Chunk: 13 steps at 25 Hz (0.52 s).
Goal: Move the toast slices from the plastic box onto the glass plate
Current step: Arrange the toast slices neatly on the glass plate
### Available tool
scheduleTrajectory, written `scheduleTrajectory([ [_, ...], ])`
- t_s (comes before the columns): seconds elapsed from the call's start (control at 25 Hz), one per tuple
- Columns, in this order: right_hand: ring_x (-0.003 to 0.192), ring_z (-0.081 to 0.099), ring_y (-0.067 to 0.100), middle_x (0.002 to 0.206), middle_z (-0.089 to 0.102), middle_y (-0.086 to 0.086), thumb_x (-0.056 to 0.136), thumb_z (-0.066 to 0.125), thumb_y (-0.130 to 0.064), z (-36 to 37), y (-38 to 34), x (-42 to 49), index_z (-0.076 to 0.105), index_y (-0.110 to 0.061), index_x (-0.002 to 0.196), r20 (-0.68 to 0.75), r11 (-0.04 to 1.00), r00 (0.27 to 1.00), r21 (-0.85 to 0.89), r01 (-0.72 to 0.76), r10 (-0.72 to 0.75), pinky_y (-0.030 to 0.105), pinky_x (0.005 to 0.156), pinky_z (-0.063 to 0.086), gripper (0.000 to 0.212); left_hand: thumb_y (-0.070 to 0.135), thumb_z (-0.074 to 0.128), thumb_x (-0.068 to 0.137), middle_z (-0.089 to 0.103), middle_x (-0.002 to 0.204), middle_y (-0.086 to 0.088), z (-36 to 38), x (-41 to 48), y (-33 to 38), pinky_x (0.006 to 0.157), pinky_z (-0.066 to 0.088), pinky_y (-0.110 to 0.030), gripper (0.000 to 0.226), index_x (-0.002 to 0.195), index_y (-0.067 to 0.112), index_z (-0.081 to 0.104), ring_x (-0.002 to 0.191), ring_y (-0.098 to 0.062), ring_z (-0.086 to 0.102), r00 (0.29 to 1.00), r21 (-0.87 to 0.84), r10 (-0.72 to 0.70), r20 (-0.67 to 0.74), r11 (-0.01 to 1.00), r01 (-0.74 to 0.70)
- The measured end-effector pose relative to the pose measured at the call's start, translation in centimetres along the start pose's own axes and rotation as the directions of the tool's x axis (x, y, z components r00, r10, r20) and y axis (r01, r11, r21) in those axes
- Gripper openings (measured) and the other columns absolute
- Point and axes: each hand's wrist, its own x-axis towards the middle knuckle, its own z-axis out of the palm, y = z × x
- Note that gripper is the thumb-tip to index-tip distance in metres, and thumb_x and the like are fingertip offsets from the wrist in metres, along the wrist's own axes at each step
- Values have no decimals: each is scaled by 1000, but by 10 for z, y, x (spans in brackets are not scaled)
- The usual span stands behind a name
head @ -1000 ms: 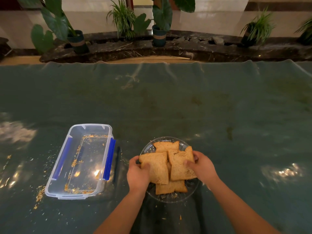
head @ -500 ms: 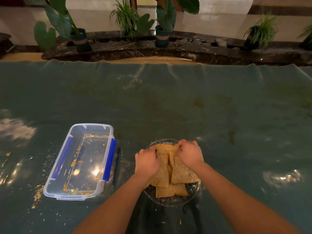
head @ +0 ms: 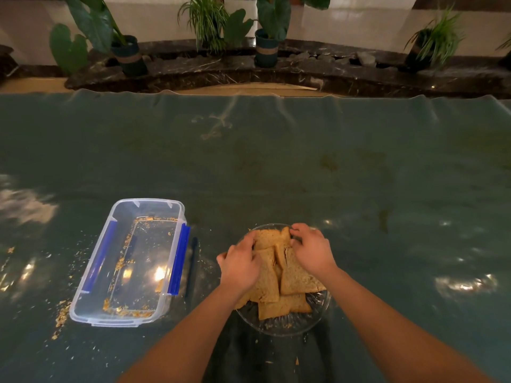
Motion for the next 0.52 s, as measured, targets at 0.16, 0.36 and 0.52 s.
scheduleTrajectory([
  [0.16, 100, 59, 16, 101, 70, -5, 89, 62, -18, -12, 13, -45, 68, -22, 103, -259, 990, 965, 120, 75, -42, 35, 84, 51, 16, 23, 53, 88, 53, 125, 5, -13, -14, -8, 112, 30, -48, 49, 137, 26, 47, 122, -17, 46, 981, 150, 123, -153, 984, -100],
  [0.36, 84, 56, 12, 74, 63, -12, 81, 64, -42, 6, 48, -119, 64, -34, 65, -137, 993, 986, -61, -102, 93, 28, 62, 48, 18, 19, 62, 88, 66, 80, 10, -8, -81, -29, 68, 54, -25, 10, 94, 26, 66, 72, -3, 62, 992, -55, 11, -124, 998, -18],
  [0.52, 89, 55, 19, 82, 67, -7, 80, 59, -53, 24, 49, -118, 71, -25, 75, -78, 932, 997, -361, -31, 2, 33, 73, 46, 31, 14, 59, 86, 72, 98, 3, 25, -117, -19, 81, 52, -28, 24, 106, 22, 71, 86, -12, 65, 997, -124, -78, 10, 989, 79],
])
